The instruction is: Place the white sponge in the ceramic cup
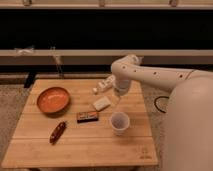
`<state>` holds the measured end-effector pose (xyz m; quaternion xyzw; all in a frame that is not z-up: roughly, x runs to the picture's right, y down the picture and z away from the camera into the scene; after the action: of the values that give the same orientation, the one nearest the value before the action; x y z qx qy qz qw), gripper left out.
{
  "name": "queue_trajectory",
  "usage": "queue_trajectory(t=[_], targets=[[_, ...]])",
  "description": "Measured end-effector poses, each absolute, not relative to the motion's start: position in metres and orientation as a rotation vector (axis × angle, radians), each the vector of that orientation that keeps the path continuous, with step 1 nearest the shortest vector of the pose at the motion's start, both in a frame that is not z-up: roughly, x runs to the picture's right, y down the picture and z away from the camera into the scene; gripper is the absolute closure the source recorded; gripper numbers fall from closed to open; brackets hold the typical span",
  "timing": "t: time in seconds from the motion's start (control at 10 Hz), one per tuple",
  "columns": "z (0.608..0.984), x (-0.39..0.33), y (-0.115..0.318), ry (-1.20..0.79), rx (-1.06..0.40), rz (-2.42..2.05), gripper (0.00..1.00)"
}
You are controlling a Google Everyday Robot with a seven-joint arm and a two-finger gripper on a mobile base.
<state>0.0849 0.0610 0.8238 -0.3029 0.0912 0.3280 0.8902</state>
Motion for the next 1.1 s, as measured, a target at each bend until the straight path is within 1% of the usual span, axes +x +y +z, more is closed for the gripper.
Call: queue_trajectory(t=[0.5, 0.7, 0.9, 1.1], targets=[[0.824, 0.085, 0.061, 0.190, -0.629, 0.680, 0.20], [0.826, 0.085, 0.060, 0.209, -0.597, 0.643, 0.20], [0.834, 0.068, 0.056, 0.192, -0.559, 0.489, 0.20], [0.853, 0.054, 0.051, 0.141, -0.540, 0.225, 0.20]])
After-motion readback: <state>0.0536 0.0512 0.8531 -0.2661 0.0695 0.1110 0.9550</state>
